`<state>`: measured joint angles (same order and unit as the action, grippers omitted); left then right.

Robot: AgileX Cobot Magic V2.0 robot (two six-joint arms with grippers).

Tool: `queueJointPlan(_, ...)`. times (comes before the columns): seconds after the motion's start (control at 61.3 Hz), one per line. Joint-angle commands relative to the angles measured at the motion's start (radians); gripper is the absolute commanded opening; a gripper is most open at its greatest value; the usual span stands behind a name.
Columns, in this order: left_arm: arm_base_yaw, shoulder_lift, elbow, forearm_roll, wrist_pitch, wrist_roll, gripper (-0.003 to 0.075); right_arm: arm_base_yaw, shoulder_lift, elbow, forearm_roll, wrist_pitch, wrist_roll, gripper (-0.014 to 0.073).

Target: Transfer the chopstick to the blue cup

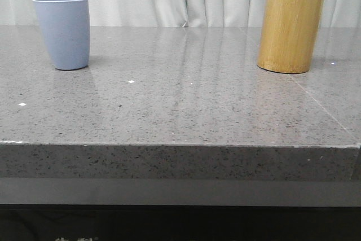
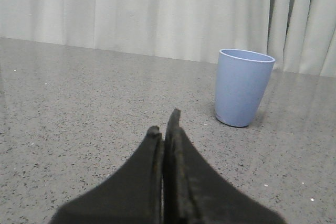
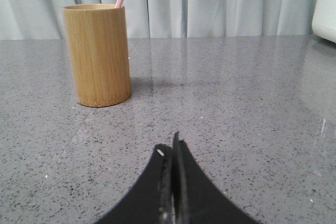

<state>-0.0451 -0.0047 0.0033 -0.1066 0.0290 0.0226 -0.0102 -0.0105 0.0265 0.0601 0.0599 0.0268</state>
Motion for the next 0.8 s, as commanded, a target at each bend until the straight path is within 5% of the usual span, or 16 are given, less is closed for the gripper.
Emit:
queueJointPlan(0.0, -0.005, -0.023, 0.011, 0.000, -0.089, -0.006, -0.0019, -0.002, -0.021, -0.004, -0.010, -0.085, -0.004, -0.0117)
queueJointPlan(0.784, -0.005, -0.023, 0.011, 0.000, -0.130, -0.006, -0.0019, -0.003, -0.021, -0.009, -0.010, -0.090, -0.004, -0.0117)
